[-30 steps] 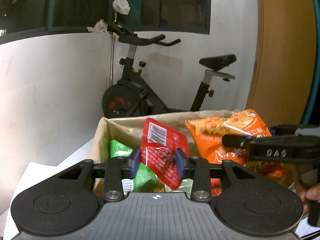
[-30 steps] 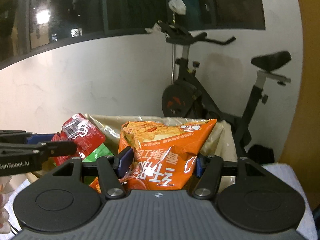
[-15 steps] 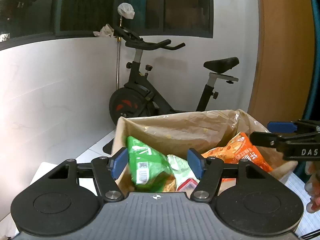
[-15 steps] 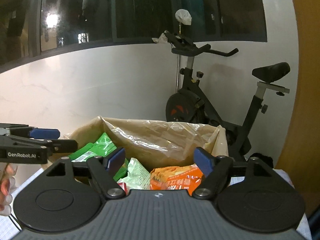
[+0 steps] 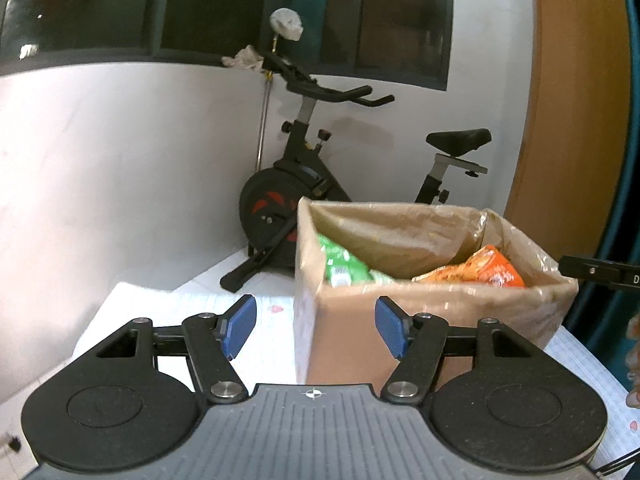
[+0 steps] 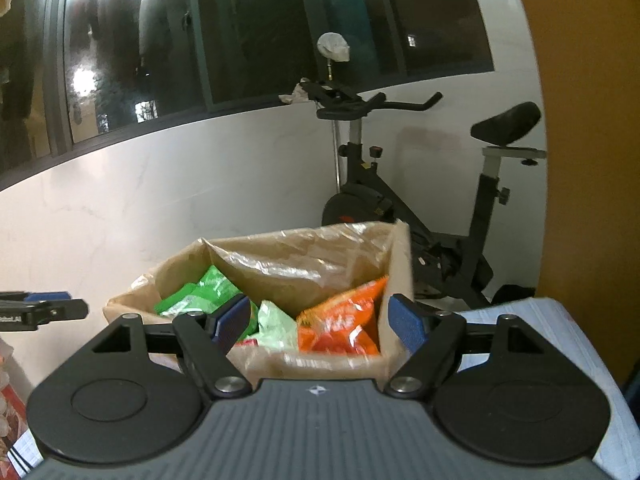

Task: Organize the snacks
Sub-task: 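Move both tools back down toward the remaining snacks on the table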

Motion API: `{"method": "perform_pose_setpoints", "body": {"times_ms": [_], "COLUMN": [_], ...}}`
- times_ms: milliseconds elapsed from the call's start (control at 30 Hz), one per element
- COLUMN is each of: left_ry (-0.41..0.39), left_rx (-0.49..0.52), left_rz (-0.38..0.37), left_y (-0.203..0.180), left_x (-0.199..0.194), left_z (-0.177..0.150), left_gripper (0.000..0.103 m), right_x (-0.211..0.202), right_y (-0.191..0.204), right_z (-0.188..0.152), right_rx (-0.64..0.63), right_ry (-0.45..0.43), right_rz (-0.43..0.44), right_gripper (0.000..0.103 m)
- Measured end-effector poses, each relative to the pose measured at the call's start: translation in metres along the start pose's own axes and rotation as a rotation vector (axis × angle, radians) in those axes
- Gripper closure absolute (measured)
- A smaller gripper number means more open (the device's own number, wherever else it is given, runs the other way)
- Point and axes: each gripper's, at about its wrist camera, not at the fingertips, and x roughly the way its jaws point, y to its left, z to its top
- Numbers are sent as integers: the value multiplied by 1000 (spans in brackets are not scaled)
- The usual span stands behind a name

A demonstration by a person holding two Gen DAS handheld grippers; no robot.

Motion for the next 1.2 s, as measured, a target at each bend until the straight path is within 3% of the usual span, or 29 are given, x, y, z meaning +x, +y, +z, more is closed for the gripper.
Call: {"method": "perform_pose_setpoints", "body": {"times_ms": [367, 733, 900, 1200], "left_ry": [88, 171, 210, 256], "left_rx": [-76, -118, -135, -145], "left_rz": [27, 49, 55, 46], "left_y": [9, 4, 3, -4], "left_x": [-1, 6, 8, 9], "left_z": [-57, -100, -118, -140], "left_gripper": [35, 36, 36, 36], "right_x": [-16, -11, -4, -3], "right_y": [-12, -15, -10, 21], "right_z": [-52, -120, -144, -185], "right_rx": [-2, -35, -68, -268], "right_ry": [60, 219, 299, 444], "right_rz": [-55, -67, -20, 107], "right_gripper": [24, 24, 24, 26]}}
